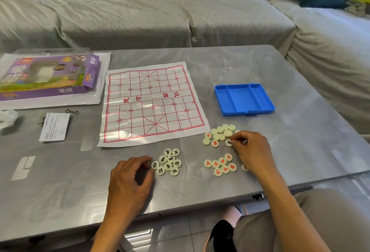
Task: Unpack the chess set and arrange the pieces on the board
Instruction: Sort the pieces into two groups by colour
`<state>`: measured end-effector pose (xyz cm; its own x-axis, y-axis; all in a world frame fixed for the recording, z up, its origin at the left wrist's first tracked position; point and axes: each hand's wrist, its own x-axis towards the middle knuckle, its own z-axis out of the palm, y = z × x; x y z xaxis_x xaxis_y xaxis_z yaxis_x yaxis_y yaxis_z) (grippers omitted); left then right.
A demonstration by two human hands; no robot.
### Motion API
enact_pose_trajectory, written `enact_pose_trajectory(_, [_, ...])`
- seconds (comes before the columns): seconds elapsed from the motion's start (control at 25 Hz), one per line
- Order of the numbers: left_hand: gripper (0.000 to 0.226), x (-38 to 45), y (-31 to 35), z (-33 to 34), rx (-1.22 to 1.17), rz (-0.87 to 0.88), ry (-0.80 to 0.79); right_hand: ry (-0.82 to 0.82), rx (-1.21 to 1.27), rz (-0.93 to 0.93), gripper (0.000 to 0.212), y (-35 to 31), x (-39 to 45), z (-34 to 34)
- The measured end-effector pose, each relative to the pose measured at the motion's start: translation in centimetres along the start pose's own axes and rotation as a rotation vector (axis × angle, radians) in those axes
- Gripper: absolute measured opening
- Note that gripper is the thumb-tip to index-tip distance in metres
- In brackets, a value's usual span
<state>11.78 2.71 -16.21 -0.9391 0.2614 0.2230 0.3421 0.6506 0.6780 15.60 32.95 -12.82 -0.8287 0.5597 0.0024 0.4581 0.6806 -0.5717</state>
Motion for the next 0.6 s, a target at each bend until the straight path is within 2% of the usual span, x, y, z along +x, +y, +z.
enact_pose_trajectory(0.12, [0.029, 0.0, 0.0, 0.0, 0.002, 0.0, 0.001, 0.019, -0.078, -0.01, 0.017, 0.1, -0.2, 0.4])
enact_pose_trajectory(0.24, [0.029, 0.0, -0.1, 0.1, 0.006, -0.011, 0.003, -0.01, -0.282, -0.034, 0.024, 0.0, -0.2, 0.9])
enact_pose_trajectory(0.32, [0.028, 0.0, 0.0, 0.1, 0.007, -0.012, 0.002, 0.02, -0.288, -0.051, 0.024, -0.7, -0.5, 0.8])
enact_pose_trajectory(0.44, [0.027, 0.0, 0.0, 0.0, 0.008, -0.006, 0.007, -0.002, -0.124, -0.207, 0.024, -3.3, -2.0, 1.5])
enact_pose_trajectory(0.52, [0.028, 0.0, 0.0, 0.1, 0.01, -0.002, 0.002, -0.09, -0.15, -0.362, 0.028, -5.3, -3.3, 3.1])
enact_pose_trajectory(0.6, [0.028, 0.0, -0.1, 0.1, 0.013, -0.002, 0.0, -0.158, -0.203, -0.44, 0.035, -6.4, -4.1, 4.9])
